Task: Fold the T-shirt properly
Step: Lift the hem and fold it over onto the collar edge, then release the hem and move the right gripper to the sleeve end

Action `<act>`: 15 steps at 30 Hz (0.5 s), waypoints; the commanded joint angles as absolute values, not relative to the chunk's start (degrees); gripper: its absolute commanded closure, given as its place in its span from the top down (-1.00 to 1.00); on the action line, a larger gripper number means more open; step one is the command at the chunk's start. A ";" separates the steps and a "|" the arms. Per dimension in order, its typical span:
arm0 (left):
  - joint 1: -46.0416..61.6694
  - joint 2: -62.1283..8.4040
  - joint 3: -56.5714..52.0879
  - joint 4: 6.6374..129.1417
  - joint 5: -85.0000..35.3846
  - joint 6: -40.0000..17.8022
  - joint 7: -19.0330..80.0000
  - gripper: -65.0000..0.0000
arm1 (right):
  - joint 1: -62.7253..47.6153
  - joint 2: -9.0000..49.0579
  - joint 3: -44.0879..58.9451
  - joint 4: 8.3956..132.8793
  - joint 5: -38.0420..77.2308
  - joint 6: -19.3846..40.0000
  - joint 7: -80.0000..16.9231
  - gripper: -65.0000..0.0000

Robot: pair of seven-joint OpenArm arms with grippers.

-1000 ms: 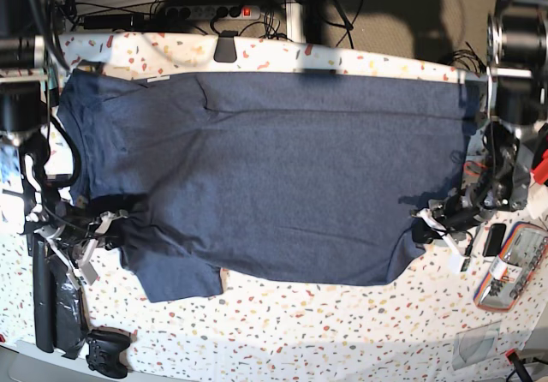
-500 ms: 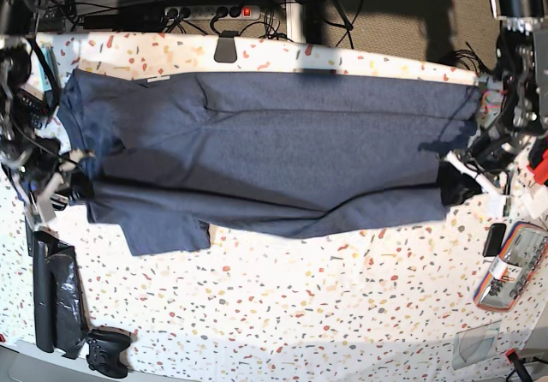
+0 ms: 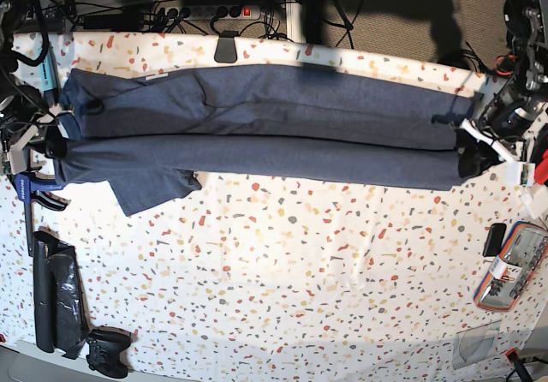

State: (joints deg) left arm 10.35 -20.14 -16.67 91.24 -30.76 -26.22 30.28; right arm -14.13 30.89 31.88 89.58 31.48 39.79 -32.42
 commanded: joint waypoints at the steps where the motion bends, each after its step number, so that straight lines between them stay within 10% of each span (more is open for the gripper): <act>1: 9.76 -21.15 -17.21 92.31 -30.41 -26.39 28.73 -1.00 | -14.04 31.66 32.53 90.56 31.92 40.00 -31.09 -1.00; 9: 10.59 -21.17 -17.21 92.31 -23.33 -26.35 28.69 -1.00 | -14.44 29.04 32.51 90.52 32.03 40.00 -37.63 -1.00; 15: 10.31 -21.17 -17.21 92.31 -23.35 -24.51 26.00 0.04 | -12.80 29.06 32.51 90.52 36.91 40.00 -37.30 0.25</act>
